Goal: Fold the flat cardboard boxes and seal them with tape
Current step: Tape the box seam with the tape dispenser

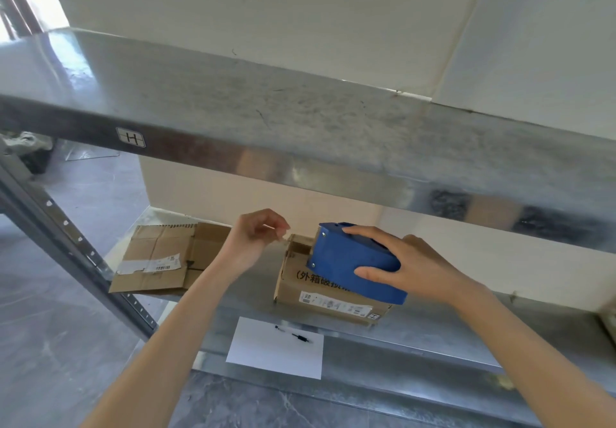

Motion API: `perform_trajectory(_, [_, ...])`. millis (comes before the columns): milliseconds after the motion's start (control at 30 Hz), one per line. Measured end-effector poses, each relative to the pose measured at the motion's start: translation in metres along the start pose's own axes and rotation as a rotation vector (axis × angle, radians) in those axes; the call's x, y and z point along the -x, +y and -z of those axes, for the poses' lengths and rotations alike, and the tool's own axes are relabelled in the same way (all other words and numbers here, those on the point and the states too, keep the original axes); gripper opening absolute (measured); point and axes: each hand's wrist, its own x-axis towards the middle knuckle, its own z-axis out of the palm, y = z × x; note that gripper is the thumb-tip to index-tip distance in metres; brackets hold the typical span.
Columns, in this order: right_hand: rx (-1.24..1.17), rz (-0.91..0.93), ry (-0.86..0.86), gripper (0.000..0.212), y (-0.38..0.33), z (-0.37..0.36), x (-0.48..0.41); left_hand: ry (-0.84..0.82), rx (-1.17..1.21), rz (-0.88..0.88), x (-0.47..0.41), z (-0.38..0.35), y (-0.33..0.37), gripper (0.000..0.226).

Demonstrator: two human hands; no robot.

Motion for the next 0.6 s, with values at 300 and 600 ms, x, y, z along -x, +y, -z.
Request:
perform_trajectory(300, [-0.197, -0.038, 0.010, 0.053, 0.017, 0.013, 0.022, 0.110, 0.014, 0.103, 0.010, 0.027, -0.003, 0.027])
perform_trajectory(600, [-0.193, -0.069, -0.011, 0.055, 0.021, 0.024, 0.034, 0.116, 0.109, 0.232, 0.016, 0.033, -0.002, 0.008])
